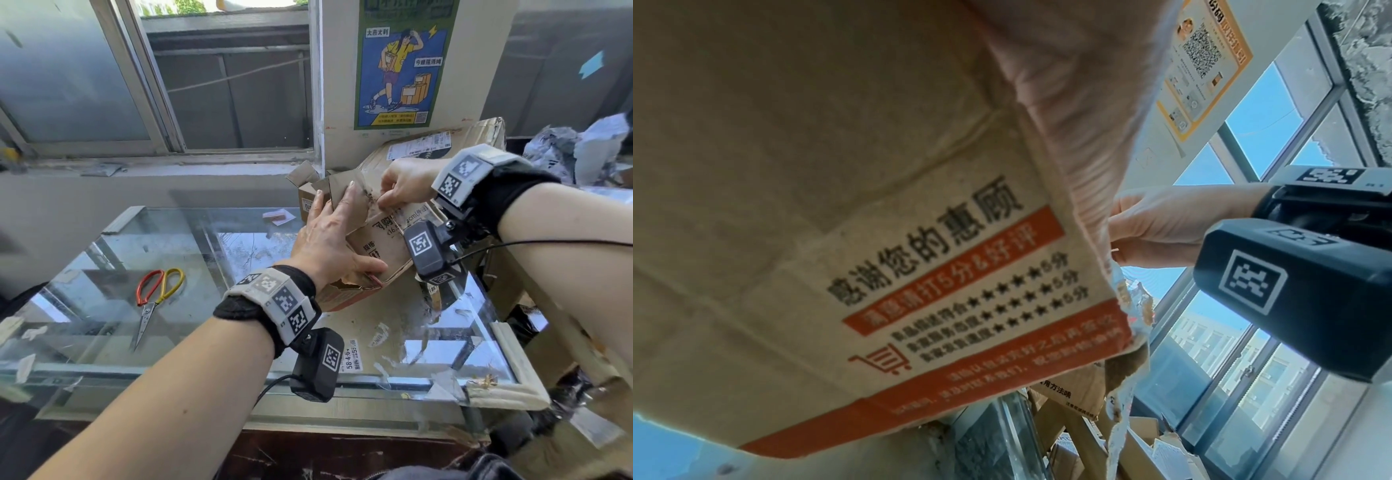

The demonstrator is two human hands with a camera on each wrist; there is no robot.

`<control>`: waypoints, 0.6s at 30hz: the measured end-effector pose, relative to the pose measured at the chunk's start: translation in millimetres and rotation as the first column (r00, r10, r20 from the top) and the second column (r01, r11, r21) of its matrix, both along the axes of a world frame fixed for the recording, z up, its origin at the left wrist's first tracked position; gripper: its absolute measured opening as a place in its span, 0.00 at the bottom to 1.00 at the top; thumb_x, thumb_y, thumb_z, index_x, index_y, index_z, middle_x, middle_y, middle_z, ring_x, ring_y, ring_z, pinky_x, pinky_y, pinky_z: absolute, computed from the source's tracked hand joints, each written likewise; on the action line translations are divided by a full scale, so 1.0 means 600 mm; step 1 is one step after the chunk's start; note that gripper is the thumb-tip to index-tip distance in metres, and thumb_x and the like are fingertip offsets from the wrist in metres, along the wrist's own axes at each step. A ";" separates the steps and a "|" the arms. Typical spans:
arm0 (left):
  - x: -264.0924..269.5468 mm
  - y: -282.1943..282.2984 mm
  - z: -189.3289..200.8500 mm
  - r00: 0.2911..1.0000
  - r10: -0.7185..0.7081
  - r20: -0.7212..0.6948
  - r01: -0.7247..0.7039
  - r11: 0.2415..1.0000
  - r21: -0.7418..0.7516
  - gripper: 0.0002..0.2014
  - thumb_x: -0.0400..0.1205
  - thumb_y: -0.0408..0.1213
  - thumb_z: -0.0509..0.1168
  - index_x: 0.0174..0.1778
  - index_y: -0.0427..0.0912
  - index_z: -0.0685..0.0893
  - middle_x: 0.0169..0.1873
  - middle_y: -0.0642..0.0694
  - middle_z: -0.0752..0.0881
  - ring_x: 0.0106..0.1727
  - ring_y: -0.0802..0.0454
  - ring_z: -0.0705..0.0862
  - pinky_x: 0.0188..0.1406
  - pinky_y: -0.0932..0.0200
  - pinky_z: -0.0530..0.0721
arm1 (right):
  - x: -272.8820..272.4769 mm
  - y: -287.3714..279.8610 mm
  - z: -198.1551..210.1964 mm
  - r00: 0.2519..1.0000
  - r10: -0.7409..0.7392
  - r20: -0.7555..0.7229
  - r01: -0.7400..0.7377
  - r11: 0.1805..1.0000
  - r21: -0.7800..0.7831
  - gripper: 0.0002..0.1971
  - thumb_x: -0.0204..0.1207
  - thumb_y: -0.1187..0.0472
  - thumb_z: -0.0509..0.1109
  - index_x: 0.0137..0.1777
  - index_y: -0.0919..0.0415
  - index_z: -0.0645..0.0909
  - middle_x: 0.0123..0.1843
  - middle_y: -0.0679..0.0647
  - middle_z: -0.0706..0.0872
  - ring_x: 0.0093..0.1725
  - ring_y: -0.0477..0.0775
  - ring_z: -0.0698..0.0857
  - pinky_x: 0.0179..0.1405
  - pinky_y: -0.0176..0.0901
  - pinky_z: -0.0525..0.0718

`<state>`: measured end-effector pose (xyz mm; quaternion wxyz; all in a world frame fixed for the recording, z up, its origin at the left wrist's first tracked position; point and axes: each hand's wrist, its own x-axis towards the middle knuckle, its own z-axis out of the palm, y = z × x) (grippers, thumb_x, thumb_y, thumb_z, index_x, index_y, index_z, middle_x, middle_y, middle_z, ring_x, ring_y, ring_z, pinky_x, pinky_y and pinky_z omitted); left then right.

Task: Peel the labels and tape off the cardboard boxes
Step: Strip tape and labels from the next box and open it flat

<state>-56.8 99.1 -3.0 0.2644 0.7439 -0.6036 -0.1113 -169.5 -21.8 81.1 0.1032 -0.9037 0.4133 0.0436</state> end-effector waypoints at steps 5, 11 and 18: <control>0.005 -0.001 -0.001 1.000 -0.015 -0.010 0.015 1.000 -0.011 0.68 0.58 0.62 0.81 0.85 0.59 0.40 0.84 0.42 0.57 0.85 0.52 0.37 0.82 0.52 0.47 | 0.006 0.000 -0.002 0.996 0.030 -0.085 -0.032 0.999 -0.018 0.17 0.79 0.46 0.67 0.49 0.61 0.82 0.45 0.55 0.84 0.43 0.53 0.81 0.39 0.44 0.76; 0.013 -0.006 -0.002 0.999 -0.015 -0.046 0.014 1.000 -0.007 0.68 0.57 0.63 0.81 0.84 0.60 0.41 0.85 0.44 0.56 0.85 0.53 0.37 0.82 0.51 0.47 | -0.001 -0.012 0.002 0.997 0.062 -0.054 -0.060 0.997 0.041 0.09 0.80 0.54 0.68 0.40 0.54 0.82 0.42 0.51 0.83 0.41 0.50 0.79 0.41 0.43 0.75; 0.019 -0.003 0.004 0.993 -0.004 -0.114 0.004 1.000 0.006 0.67 0.58 0.62 0.81 0.84 0.60 0.41 0.85 0.46 0.53 0.85 0.52 0.37 0.82 0.50 0.46 | -0.016 -0.025 -0.006 0.977 -0.020 0.212 -0.026 0.977 0.213 0.10 0.79 0.60 0.69 0.36 0.56 0.84 0.42 0.56 0.88 0.44 0.54 0.84 0.53 0.50 0.81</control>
